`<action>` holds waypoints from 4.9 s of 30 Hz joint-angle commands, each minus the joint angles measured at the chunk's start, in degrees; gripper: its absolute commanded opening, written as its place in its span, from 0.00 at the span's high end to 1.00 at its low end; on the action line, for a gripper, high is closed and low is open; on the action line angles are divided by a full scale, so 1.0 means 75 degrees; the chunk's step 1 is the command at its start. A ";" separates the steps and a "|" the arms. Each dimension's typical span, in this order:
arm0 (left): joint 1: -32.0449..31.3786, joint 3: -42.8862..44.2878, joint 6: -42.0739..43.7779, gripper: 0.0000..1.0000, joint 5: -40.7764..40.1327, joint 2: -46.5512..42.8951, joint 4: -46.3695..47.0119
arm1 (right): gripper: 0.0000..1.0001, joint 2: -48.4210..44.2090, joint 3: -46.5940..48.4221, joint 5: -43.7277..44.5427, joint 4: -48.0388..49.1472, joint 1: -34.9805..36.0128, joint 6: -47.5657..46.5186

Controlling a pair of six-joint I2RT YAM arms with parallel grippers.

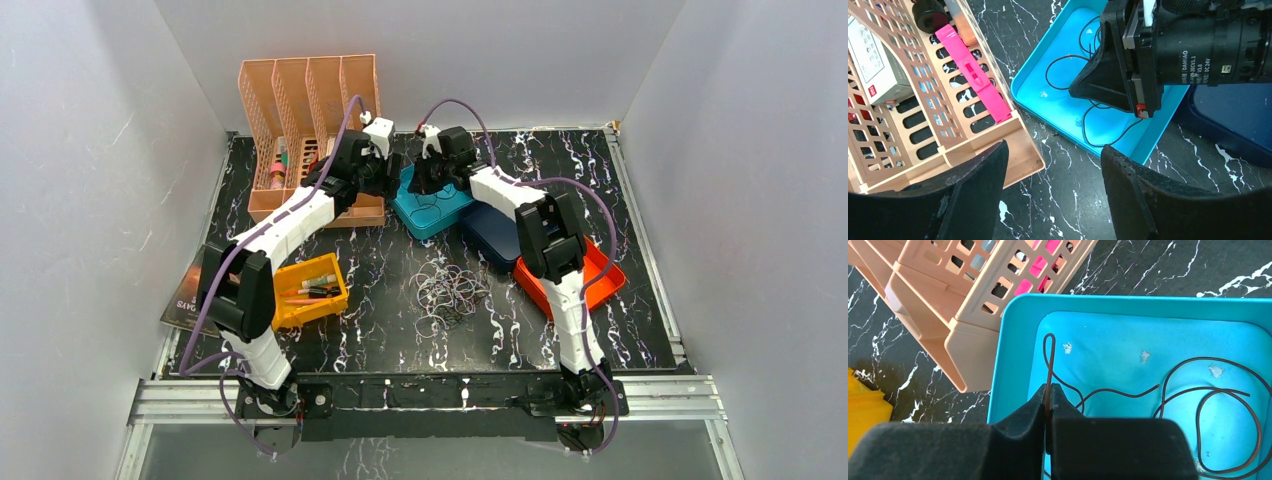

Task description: Untangle the cables

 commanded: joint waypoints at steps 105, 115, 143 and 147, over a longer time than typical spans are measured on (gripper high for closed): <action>-0.2256 -0.1371 -0.2282 0.10 0.0232 -0.1953 -0.1876 | 0.38 -0.9093 -0.8350 0.1146 -0.2205 -0.0298 0.2134; -0.3108 -0.1679 -0.2359 0.12 -0.0246 -0.2095 -0.1828 | 0.36 -1.0319 -0.9484 0.2156 -0.1710 -0.0291 0.3643; -0.5231 -0.1604 -0.2132 0.43 -0.0072 -0.0274 -0.0436 | 0.41 -1.1108 -0.9827 0.2952 -0.1917 -0.0294 0.4373; -0.5231 -0.1400 -0.1987 0.52 -0.0024 0.0077 -0.0354 | 0.42 -1.1210 -0.9872 0.2979 -0.1960 -0.0295 0.4401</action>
